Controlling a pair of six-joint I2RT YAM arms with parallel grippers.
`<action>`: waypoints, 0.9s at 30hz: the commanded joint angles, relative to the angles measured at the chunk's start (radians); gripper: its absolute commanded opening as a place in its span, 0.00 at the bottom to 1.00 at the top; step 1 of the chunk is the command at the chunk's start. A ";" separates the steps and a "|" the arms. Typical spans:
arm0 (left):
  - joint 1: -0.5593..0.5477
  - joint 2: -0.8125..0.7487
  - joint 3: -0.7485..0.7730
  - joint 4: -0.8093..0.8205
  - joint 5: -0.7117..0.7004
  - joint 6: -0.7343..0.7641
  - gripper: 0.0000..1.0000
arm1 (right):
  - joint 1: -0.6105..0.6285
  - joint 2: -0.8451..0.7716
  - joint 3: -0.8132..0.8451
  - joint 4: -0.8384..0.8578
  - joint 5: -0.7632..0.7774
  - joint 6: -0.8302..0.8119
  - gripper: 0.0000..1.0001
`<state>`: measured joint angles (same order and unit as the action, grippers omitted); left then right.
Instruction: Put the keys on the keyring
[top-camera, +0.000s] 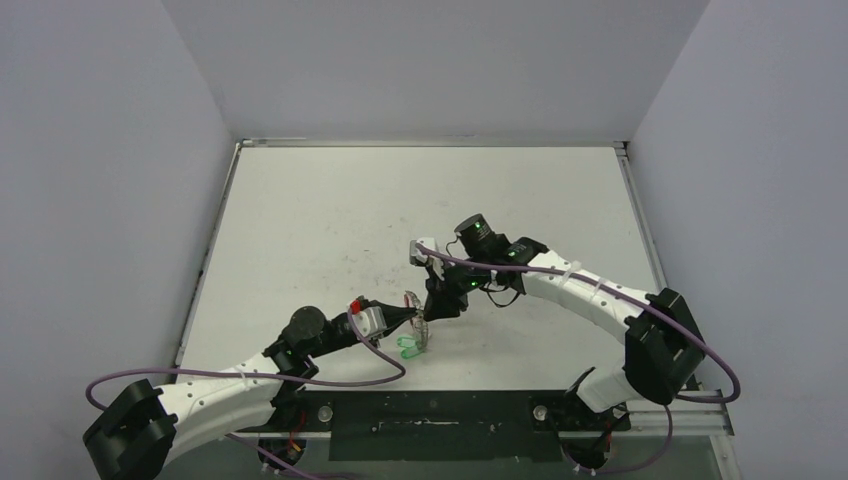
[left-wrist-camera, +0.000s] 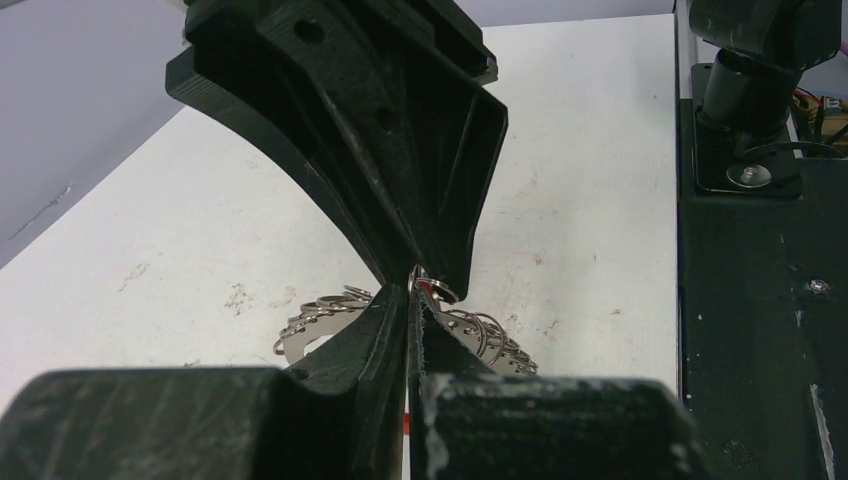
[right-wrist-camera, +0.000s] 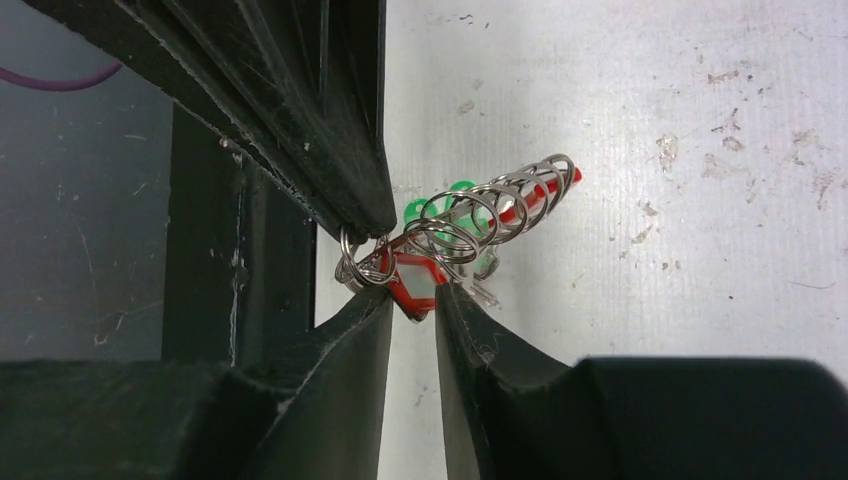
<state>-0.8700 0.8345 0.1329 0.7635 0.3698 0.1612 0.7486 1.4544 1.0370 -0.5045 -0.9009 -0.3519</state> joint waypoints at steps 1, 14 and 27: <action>-0.004 -0.012 0.010 0.090 -0.007 -0.011 0.00 | 0.006 0.012 -0.009 0.113 -0.057 0.034 0.19; -0.004 -0.005 0.008 0.106 -0.014 -0.014 0.00 | 0.022 -0.002 -0.135 0.370 -0.036 0.217 0.04; -0.005 -0.020 -0.006 0.104 -0.021 -0.023 0.00 | 0.022 -0.130 -0.322 0.697 0.094 0.398 0.13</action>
<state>-0.8700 0.8345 0.1196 0.7670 0.3508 0.1570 0.7685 1.3830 0.7208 0.0593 -0.8562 0.0113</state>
